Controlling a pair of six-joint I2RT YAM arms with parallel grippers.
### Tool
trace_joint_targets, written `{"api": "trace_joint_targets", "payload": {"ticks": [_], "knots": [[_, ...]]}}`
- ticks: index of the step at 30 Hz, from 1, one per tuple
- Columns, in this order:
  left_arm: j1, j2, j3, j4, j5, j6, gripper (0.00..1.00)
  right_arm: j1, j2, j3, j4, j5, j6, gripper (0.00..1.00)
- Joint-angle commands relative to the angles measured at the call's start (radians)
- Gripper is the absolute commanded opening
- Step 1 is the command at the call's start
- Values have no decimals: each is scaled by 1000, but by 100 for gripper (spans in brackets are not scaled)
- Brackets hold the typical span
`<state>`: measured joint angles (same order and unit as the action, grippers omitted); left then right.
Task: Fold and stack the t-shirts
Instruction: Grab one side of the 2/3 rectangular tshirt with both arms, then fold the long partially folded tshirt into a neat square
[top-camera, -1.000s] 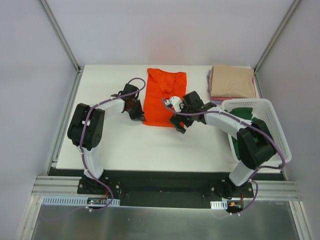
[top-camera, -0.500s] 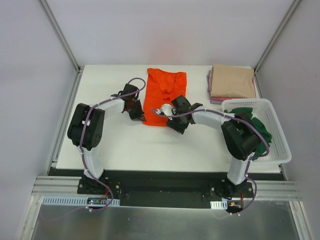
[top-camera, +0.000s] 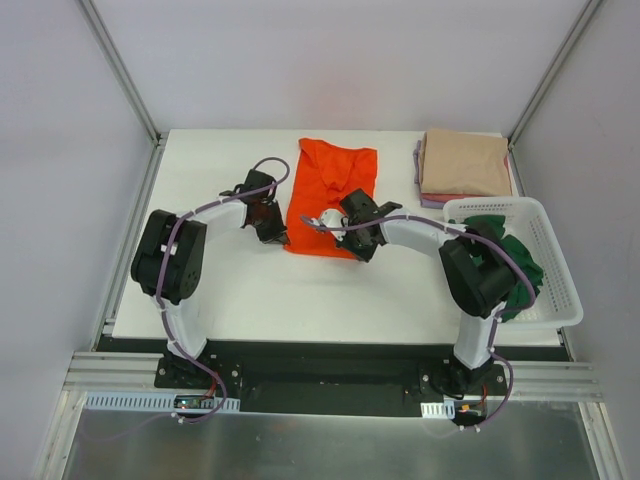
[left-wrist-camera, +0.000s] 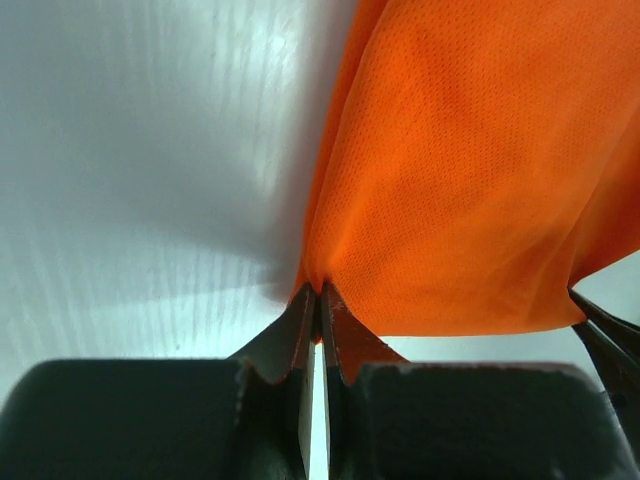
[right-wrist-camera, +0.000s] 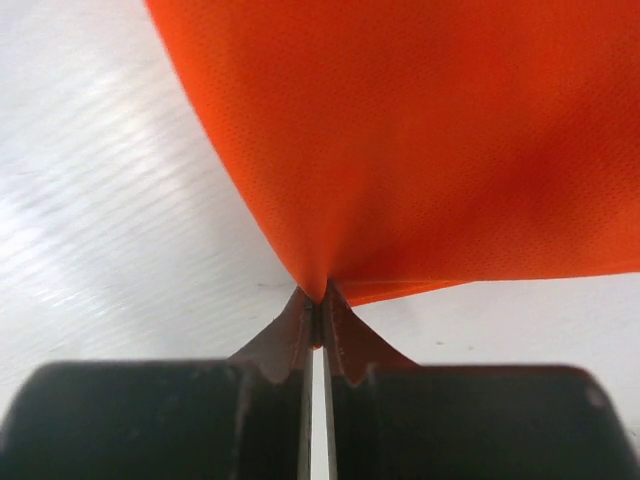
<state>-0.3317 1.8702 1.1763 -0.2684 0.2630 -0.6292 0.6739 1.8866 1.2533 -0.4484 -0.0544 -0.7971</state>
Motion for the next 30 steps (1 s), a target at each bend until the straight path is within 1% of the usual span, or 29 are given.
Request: {"api": "trace_joint_targets", "payload": {"ticks": [1,4,7,9,10,12,13,17,19,21,24,27,30], "knots": [[11,-169,-90,-17,-40,-15,0,55,-134,-26,-110,-171,71,1],[11,-307,-213,-18,-108,-35,0,116,-222,-70,-130,-321,169,0],[11,-472,-328,-44,-140,-56,0,186,-323,-135,-82,-461,297,0],[11,-586,-392,-78,-159,-72,0,202,-369,-156,-32,-562,445,0],[11,-649,-414,-110,-183,-78,0,204,-394,-166,-17,-634,491,0],[11,-782,-451,-179,-223,-89,0,223,-429,-218,97,-758,609,1],[11,-845,-461,-208,-234,-89,0,245,-448,-236,140,-810,642,0],[11,-1043,-478,-296,-237,-78,0,343,-477,-236,217,-884,736,0],[11,-1115,-469,-336,-242,-75,0,360,-491,-244,275,-921,783,0],[11,-1157,-451,-350,-235,-69,0,363,-510,-262,313,-929,830,0],[11,-1168,-403,-350,-211,-55,0,360,-543,-288,318,-881,845,0],[11,-1128,-350,-347,-212,-52,0,340,-572,-313,320,-852,854,0],[10,-1050,-302,-318,-186,-43,0,299,-601,-357,320,-826,874,0]]}}
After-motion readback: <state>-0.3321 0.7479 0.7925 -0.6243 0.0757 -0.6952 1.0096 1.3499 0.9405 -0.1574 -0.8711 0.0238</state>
